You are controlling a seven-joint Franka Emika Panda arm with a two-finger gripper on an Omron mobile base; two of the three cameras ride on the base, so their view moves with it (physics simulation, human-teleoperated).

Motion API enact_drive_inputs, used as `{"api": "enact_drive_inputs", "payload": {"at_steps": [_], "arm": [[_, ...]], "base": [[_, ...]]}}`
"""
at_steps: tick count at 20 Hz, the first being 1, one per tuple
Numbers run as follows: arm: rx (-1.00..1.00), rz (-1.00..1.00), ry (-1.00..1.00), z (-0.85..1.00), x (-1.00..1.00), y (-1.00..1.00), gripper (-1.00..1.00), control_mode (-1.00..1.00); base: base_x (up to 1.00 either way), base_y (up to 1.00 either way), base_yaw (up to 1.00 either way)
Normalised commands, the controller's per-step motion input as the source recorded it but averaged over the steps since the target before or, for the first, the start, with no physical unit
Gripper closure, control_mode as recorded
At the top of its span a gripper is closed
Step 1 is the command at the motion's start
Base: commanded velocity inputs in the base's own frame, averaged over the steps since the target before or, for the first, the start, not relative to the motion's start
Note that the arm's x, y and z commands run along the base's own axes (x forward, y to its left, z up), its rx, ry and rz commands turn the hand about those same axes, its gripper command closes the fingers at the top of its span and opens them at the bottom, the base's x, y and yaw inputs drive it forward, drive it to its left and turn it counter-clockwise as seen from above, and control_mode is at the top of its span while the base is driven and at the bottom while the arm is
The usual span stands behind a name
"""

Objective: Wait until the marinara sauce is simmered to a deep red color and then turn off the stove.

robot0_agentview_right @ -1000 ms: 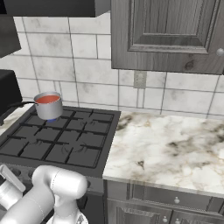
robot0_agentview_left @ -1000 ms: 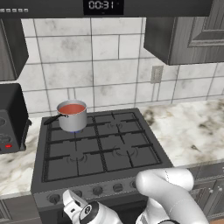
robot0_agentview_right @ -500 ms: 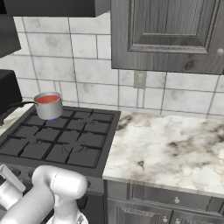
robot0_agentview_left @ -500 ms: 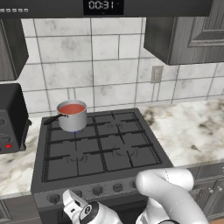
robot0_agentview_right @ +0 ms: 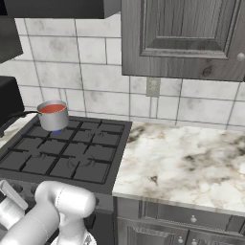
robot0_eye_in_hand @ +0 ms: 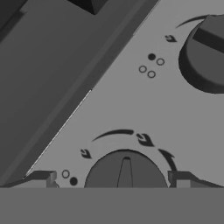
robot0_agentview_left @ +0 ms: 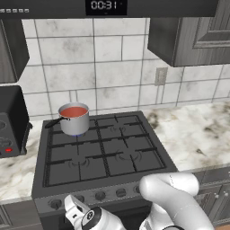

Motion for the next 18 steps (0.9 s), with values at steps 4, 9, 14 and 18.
{"api": "enact_drive_inputs", "payload": {"at_steps": [4,9,14,18], "arm": [[0.00,0.00,0.00,0.00,0.00,0.00,-1.00,-1.00],[0.00,0.00,0.00,0.00,0.00,0.00,-1.00,-1.00],[0.00,0.00,0.00,0.00,0.00,0.00,-1.00,-1.00],[0.00,0.00,0.00,0.00,0.00,0.00,-1.00,-1.00]], "base": [[0.00,0.00,0.00],[0.00,0.00,0.00],[0.00,0.00,0.00],[0.00,0.00,0.00]]}}
